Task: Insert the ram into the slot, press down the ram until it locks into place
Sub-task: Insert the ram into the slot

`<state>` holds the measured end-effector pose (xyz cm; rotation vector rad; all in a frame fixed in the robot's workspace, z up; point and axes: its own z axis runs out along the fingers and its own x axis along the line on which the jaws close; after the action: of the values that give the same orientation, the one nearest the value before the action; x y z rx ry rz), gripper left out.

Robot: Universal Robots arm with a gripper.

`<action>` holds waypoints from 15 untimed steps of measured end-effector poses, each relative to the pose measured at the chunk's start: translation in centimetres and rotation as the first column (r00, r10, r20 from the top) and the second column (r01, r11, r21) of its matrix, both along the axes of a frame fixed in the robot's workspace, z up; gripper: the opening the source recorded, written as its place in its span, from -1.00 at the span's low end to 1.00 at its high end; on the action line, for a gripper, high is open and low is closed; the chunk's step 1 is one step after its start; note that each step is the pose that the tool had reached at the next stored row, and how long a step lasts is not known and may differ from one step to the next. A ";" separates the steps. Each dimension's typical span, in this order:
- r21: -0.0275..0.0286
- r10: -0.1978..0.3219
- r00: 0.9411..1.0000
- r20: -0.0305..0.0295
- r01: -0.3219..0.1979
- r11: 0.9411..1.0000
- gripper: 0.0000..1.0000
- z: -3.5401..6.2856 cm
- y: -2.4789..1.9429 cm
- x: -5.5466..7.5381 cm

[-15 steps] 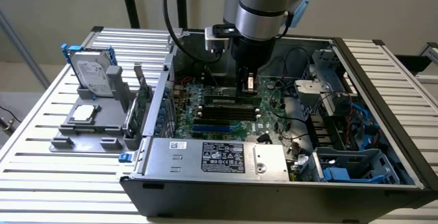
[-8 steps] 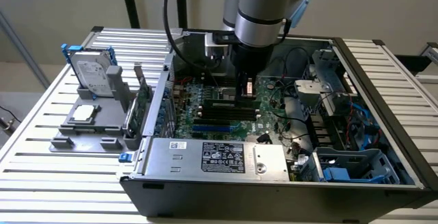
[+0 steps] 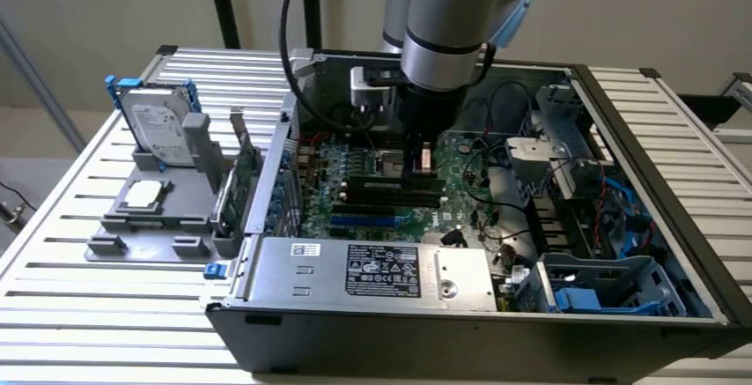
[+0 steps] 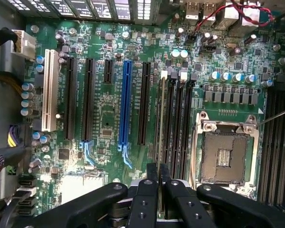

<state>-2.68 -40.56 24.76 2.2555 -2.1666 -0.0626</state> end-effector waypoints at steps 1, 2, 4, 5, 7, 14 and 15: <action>0.001 0.000 1.000 0.000 0.000 1.000 -0.74 -0.04 -0.01 0.0; 0.001 0.000 1.000 0.000 0.000 1.000 -0.74 -0.07 -0.01 0.0; 0.002 0.000 1.000 0.000 0.000 1.000 -0.74 -0.17 0.00 0.0; 0.003 0.000 1.000 0.000 0.000 1.000 -0.74 -0.23 0.00 0.0; 0.004 0.000 1.000 0.000 0.000 1.000 -0.74 -0.31 0.00 -0.1; 0.013 -0.001 1.000 0.000 0.001 1.000 -0.74 -0.61 0.00 -0.1; 0.014 -0.001 1.000 0.000 0.001 1.000 -0.74 -0.65 0.00 -0.1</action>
<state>-2.78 -40.56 24.11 2.2617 -2.1746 -0.0784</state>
